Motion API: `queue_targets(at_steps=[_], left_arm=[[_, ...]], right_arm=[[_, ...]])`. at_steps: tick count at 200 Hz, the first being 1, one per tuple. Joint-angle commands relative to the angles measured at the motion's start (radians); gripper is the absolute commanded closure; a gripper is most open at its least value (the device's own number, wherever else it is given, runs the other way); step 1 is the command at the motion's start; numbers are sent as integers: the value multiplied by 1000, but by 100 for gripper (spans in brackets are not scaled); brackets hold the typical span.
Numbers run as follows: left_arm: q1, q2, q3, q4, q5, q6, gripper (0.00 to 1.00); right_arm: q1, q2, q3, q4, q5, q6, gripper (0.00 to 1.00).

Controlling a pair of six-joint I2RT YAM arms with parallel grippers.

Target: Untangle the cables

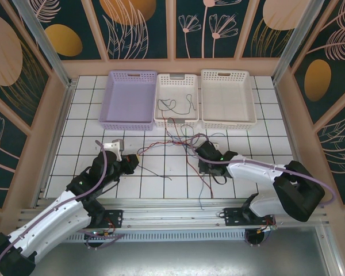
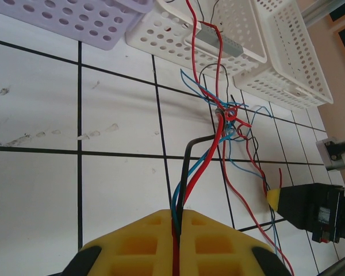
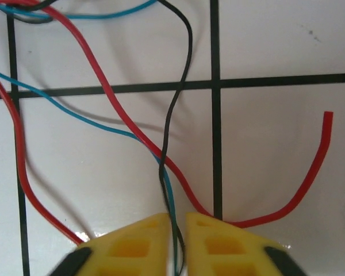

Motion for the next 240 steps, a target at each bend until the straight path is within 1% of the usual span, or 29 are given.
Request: queue_targets(at_steps=[1,14,62,80,113,141,162,199,240], left_arm=[[2,-15,27,-15,-16,7,100],[2,-16,26,-18,-17,8,100],[3,-13,27,-19,-17,12,100],[3,-4,26,-21,-15,14,100],[3,9,28,-21,-15,16,100],[3,23,39,-46,-35,26,100],[3,35,44,-62,-49,21,100],[2,33,64,-107,-114,-10,100],[3,35,80,-155,-177,-31,100]], right_arm=[[-19,-9,11,11,-17,-8,95],[-28,-31,13,1,-19,-12,100],[-67,-193,62,-53,-73,-43,100],[-75,-272,110,-56,-139,-64,100],[-79,-337,264,-76,-254,-100,100],[-91,-357,432,-110,-303,-136,100],[-101,-351,567,-155,-315,-158,100],[-109,-322,791,-230,-310,-195,100],[-111,-338,951,-302,-203,-207,100]])
